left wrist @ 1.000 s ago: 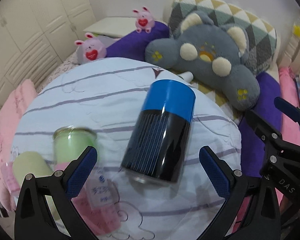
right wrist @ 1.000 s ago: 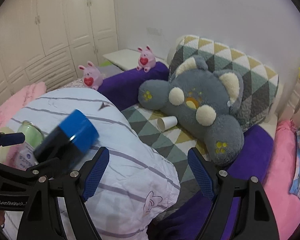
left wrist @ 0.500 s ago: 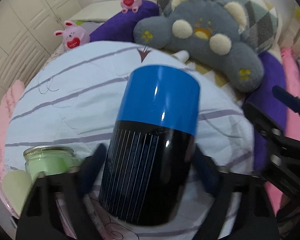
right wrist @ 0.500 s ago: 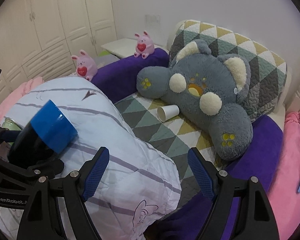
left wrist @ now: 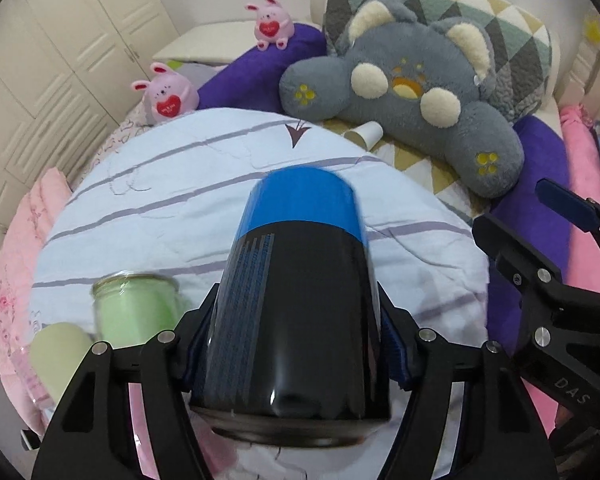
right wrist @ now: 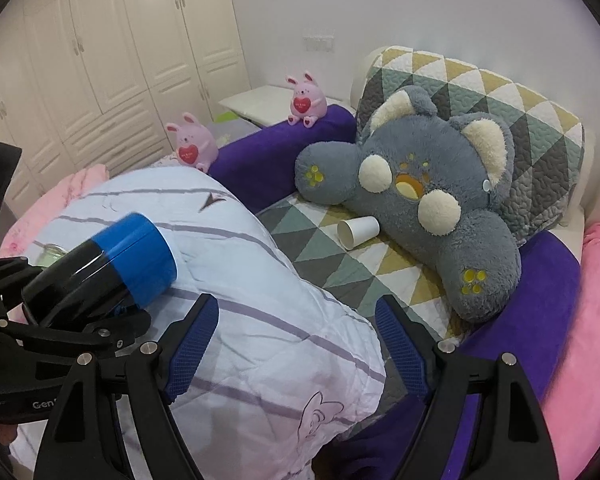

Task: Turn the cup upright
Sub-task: 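Lift the blue-and-black cup with the right tool and rotate it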

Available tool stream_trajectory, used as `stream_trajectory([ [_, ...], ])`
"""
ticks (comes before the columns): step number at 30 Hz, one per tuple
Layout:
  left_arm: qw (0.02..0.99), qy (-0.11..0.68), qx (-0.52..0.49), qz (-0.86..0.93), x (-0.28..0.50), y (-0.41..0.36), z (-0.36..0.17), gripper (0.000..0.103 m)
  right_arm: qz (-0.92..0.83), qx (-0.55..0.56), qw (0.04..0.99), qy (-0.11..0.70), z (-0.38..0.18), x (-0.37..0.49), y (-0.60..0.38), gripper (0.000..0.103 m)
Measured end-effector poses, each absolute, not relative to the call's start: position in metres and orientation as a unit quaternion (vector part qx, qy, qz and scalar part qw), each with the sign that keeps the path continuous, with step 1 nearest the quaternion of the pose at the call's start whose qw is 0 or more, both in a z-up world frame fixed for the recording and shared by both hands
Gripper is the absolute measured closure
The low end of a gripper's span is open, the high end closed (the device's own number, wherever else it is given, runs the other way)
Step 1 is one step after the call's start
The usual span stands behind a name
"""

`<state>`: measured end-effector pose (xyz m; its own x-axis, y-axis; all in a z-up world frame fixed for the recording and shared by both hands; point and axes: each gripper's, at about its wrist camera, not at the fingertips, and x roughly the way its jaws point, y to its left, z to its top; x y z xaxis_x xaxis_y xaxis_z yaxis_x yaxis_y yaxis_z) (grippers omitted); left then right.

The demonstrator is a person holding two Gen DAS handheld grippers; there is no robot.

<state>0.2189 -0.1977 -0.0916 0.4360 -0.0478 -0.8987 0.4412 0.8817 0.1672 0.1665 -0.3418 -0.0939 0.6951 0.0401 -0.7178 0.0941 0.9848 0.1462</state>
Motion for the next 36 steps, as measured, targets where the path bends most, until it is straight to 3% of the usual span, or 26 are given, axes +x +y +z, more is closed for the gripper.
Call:
stream_trajectory([
  [9,0.843,0.486,0.177,-0.148,0.167,-0.176,-0.064,0.034,-0.002,0.087,0.926,0.368,-0.069,0.132,-0.330,0.021],
  [20,0.839,0.493,0.164,-0.163,0.100,-0.160,-0.086,0.034,0.026,0.060,0.922,0.381,-0.075,0.084,-0.296,0.021],
  [36,0.856,0.501,0.083,-0.098,0.063,-0.058,-0.111,0.034,0.107,0.036,0.908,0.403,-0.083,0.066,-0.212,0.021],
])
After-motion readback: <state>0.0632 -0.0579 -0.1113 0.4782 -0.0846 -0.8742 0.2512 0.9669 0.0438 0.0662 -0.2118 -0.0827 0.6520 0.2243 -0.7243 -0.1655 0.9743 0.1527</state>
